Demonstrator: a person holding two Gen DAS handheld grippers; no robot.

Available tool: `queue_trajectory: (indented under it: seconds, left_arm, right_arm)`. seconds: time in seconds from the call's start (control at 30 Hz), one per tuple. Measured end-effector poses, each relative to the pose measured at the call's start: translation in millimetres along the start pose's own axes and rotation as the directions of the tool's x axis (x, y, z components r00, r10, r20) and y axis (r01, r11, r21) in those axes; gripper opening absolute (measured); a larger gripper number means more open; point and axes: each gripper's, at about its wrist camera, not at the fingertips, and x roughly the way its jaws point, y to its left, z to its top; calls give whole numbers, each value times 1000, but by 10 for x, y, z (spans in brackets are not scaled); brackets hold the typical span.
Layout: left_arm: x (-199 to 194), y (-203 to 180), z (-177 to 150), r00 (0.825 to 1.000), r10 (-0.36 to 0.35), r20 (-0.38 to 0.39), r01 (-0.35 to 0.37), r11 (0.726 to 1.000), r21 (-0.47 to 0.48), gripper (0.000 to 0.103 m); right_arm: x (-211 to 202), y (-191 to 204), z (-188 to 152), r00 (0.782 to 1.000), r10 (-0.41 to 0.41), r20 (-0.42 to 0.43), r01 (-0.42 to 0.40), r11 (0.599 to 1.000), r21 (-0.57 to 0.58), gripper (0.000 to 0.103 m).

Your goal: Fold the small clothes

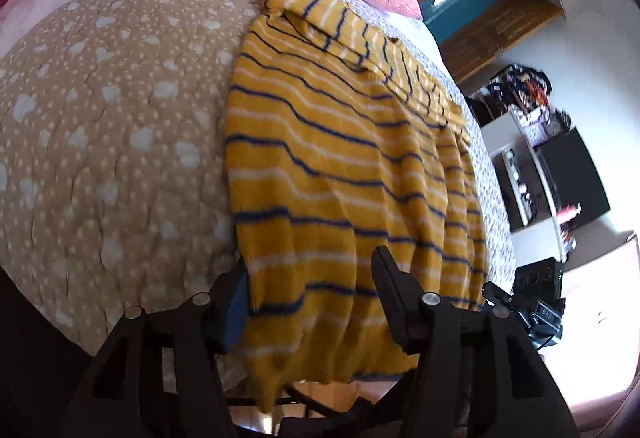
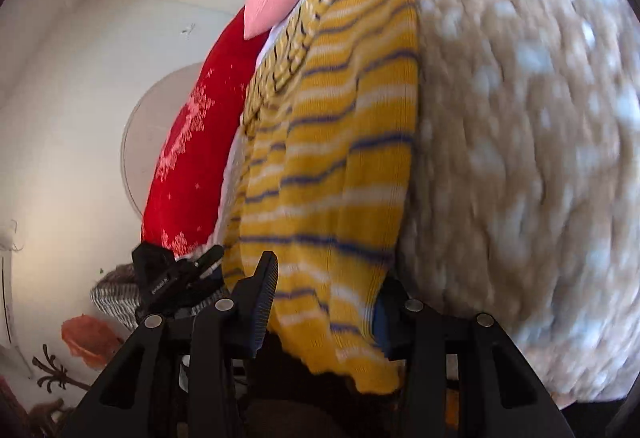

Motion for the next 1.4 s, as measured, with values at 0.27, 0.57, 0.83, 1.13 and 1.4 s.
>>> queue_trajectory:
  seconds: [0.27, 0.57, 0.83, 1.13, 1.4]
  left_arm:
    - [124, -124, -163, 1000, -5, -9, 5, 999, 38, 78]
    - [-111, 127, 127, 998, 57, -21, -59, 995, -78, 6]
    - [-519, -152, -46, 999, 0, 35, 1, 1000, -25, 6]
    - [-588, -162, -35, 998, 25, 56, -25, 1000, -4, 5]
    - [-527, -409, 918, 985, 14, 171, -18, 1000, 22, 5]
  right_arm:
    - [382, -21, -297, 998, 1, -71, 1, 1000, 27, 47]
    - [89, 122, -207, 998, -59, 8, 59, 998, 11, 9]
    - [-302, 645, -348, 999, -47, -21, 43, 983, -180, 8]
    - [-235, 515, -568, 997, -69, -45, 61, 985, -164, 6]
    - [-306, 948, 248, 996, -42, 83, 63, 958, -279, 6]
